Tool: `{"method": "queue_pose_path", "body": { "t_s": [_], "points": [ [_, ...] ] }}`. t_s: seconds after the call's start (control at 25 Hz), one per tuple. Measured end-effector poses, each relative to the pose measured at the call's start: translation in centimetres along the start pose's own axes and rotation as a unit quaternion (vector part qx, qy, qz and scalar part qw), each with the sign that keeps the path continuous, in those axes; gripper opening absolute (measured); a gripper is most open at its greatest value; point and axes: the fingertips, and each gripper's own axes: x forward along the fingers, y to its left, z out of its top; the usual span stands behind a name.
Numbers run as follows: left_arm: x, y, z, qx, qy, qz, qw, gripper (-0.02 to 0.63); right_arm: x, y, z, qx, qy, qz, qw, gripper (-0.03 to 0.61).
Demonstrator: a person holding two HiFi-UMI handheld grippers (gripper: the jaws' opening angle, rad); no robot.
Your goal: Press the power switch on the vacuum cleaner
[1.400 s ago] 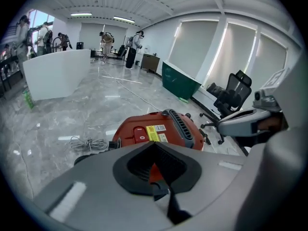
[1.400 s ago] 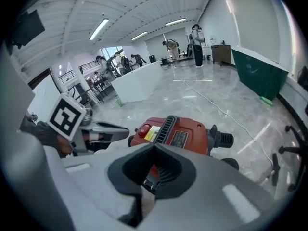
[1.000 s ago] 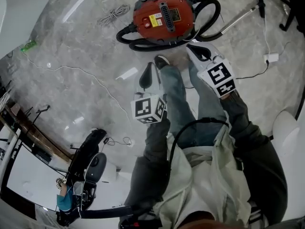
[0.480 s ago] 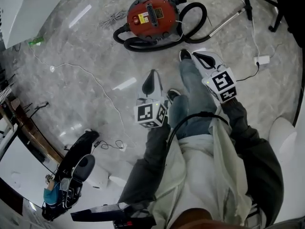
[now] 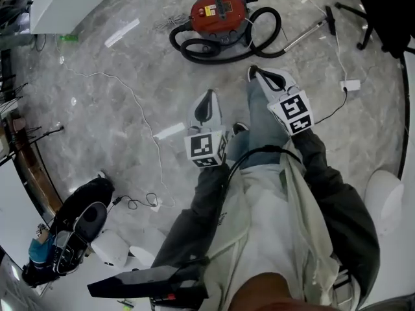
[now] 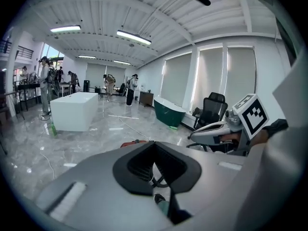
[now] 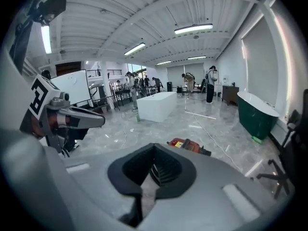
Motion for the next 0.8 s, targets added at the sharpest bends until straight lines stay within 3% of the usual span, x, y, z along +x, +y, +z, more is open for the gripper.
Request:
{"method": "queue_pose_path", "body": {
  "t_s": [0.12,0.32,0.56,0.8],
  "points": [
    [-5.3,-0.4,-0.1,-0.012,-0.014,-0.007,0.9998,0.003,-2.2,4.6,1.4,-0.004,-0.016,0.008,1.000,-0.002],
    [-12.9,-2.5,-2.6,0.005,0.005,-0.013,0.9999,0.003,-7.3,10.9,1.7,-0.018,-0.020,0.023,0.999,-0.002],
    [-16.3,-4.6,-3.7,-0.030,-0.010,0.011,0.9995,0.003,-11.8,13.1,0.4,-0.046,-0.028,0.028,0.998,-0.002],
    [-16.1,-10.1,-3.6,-0.014,-0.020,-0.015,0.9996,0.003,-16.9,12.6,-1.0,-0.053,-0.037,0.025,0.998,-0.002]
  ]
}}
